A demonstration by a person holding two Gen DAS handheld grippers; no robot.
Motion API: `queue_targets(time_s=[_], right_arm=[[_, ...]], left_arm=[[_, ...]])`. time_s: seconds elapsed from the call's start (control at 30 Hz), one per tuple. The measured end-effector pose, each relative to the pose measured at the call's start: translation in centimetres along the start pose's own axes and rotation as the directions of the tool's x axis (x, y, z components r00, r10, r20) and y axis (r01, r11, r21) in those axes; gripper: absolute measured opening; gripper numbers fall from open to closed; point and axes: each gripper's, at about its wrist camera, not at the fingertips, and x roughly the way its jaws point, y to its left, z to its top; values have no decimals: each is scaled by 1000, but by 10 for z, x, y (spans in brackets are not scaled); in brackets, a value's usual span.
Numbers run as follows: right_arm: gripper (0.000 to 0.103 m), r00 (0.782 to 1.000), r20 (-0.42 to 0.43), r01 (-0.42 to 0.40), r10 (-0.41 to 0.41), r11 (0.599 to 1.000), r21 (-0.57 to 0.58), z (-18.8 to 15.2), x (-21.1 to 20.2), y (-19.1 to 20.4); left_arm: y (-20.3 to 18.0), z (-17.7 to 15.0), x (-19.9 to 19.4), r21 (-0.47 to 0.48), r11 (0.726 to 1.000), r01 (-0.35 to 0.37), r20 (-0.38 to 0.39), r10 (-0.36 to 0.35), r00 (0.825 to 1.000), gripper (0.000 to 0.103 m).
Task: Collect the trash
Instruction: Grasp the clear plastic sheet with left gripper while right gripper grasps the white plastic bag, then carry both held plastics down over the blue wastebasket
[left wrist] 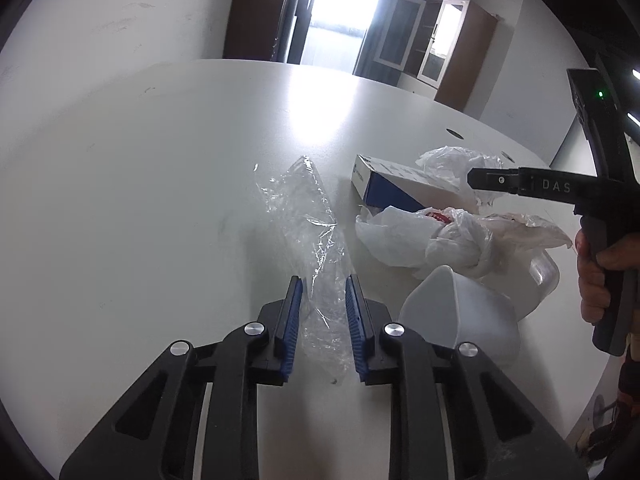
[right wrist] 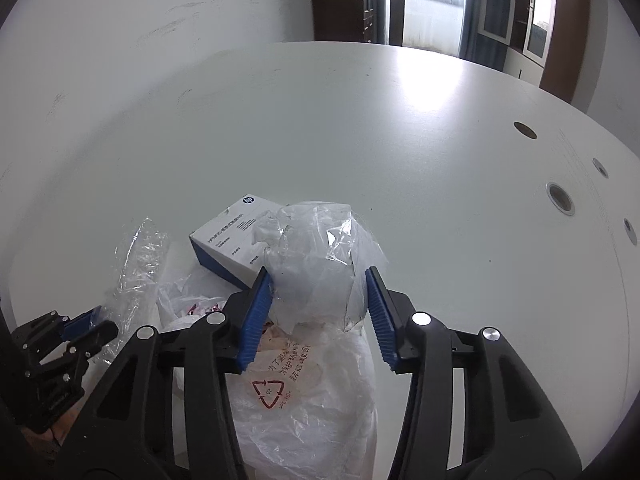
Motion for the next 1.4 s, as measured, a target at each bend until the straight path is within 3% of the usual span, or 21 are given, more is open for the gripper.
queue_targets(time_s=[0.17, 0.57, 0.73, 1.3, 1.4], right_arm=[[37, 999, 49, 0, 0, 1000, 2, -8, -23, 5], [37, 976, 216, -40, 29, 998, 50, -42, -97, 16], [37, 960, 280, -33, 18, 998, 48, -63, -130, 24], [37, 940, 331, -85, 82, 996, -4, -163, -188, 54], [37, 931, 355, -84, 81, 996, -8, -180, -204, 58]], left_arm=[[14, -3, -21, -67, 996, 61, 31, -59, 998, 17], [3, -23, -101, -20, 999, 27, 167, -23, 986, 17], [-6, -38, -120, -10, 999, 37, 180, -35, 983, 17], [-24, -107, -190, 37, 999, 14, 255, -23, 967, 16], [-26, -120, -206, 30, 996, 85, 254, -90, 963, 16]])
